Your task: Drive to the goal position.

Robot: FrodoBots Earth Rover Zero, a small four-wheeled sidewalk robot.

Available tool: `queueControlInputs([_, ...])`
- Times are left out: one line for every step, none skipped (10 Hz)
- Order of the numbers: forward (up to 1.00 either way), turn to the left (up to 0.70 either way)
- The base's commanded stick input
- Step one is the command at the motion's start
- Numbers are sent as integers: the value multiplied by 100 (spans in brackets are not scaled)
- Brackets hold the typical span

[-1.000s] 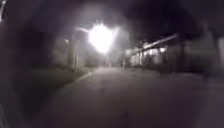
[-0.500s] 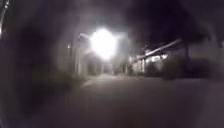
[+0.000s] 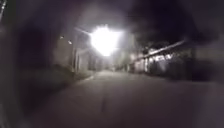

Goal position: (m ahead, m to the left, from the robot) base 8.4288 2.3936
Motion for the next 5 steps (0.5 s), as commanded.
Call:
queueControlInputs([70, 0])
queueControlInputs([70, 0])
queueControlInputs([70, 0])
queueControlInputs([70, 0])
queueControlInputs([70, 0])
